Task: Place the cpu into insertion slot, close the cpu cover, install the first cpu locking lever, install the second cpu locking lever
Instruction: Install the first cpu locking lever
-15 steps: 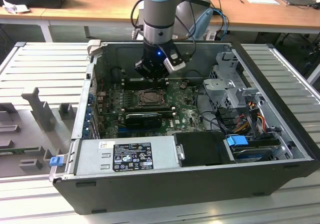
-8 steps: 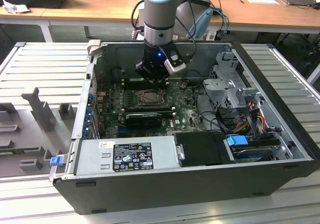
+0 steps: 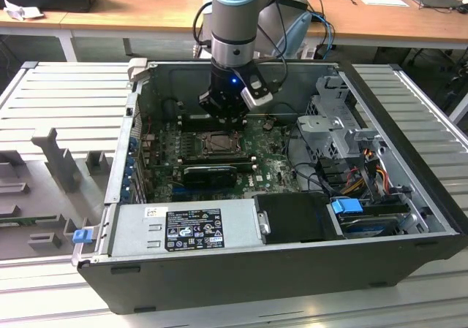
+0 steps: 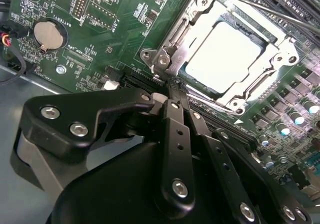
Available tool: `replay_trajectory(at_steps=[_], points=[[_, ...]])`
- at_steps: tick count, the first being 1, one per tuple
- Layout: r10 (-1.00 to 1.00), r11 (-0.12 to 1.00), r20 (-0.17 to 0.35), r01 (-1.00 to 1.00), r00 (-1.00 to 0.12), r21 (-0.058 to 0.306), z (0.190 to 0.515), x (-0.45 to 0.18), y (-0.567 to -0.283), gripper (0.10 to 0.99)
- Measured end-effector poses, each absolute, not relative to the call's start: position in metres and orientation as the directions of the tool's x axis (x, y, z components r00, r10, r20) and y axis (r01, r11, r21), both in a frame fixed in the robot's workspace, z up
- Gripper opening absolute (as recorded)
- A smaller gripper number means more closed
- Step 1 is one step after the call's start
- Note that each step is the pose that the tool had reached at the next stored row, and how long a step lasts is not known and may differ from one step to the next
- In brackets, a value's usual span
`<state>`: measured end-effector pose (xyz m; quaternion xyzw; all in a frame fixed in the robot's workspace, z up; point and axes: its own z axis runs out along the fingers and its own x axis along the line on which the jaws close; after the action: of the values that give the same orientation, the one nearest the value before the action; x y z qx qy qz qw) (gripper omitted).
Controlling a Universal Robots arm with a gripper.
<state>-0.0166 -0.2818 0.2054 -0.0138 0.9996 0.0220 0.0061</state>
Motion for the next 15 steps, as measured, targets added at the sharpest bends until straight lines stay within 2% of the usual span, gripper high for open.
replay_trajectory(at_steps=[9,13,15], points=[[-0.028,1.0,-0.012,-0.028,-1.0,0.014,0.2031,-0.0167,-0.2819,0.106],[-0.027,0.999,-0.012,-0.028,-1.0,0.017,0.2024,-0.0167,-0.2819,0.106],[-0.027,0.999,-0.013,-0.028,-1.0,0.035,0.202,-0.0165,-0.2817,0.106]])
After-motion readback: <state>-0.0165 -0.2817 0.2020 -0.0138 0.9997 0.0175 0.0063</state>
